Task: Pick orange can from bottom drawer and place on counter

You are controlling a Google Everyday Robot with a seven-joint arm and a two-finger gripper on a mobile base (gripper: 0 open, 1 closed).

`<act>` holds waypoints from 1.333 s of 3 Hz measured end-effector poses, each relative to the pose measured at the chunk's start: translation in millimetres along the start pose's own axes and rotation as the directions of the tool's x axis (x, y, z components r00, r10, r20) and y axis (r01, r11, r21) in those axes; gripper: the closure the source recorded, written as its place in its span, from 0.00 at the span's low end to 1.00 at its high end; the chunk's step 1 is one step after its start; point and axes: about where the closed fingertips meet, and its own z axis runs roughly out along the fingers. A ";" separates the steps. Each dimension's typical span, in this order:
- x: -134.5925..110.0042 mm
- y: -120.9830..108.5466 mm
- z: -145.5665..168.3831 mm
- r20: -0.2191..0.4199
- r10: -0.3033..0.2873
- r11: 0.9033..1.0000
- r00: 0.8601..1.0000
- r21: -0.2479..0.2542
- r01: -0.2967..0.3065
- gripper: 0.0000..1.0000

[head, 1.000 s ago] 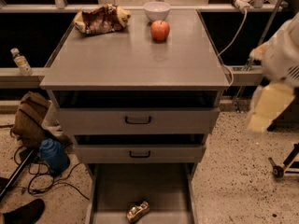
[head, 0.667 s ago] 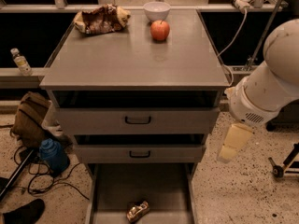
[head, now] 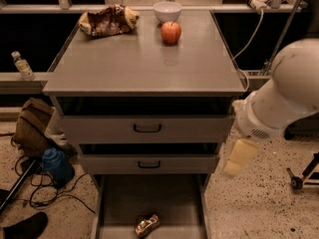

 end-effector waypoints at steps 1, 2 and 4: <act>-6.7 45.0 92.9 0.054 0.056 0.994 0.997 -0.095 -0.051 0.00; -16.3 86.8 183.3 0.094 0.103 0.980 0.990 -0.179 -0.085 0.00; -24.8 77.1 198.4 0.144 0.126 0.984 0.982 -0.145 -0.105 0.00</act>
Offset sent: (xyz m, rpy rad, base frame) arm 0.0514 0.1451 -0.2704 0.3898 -0.1093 -0.0981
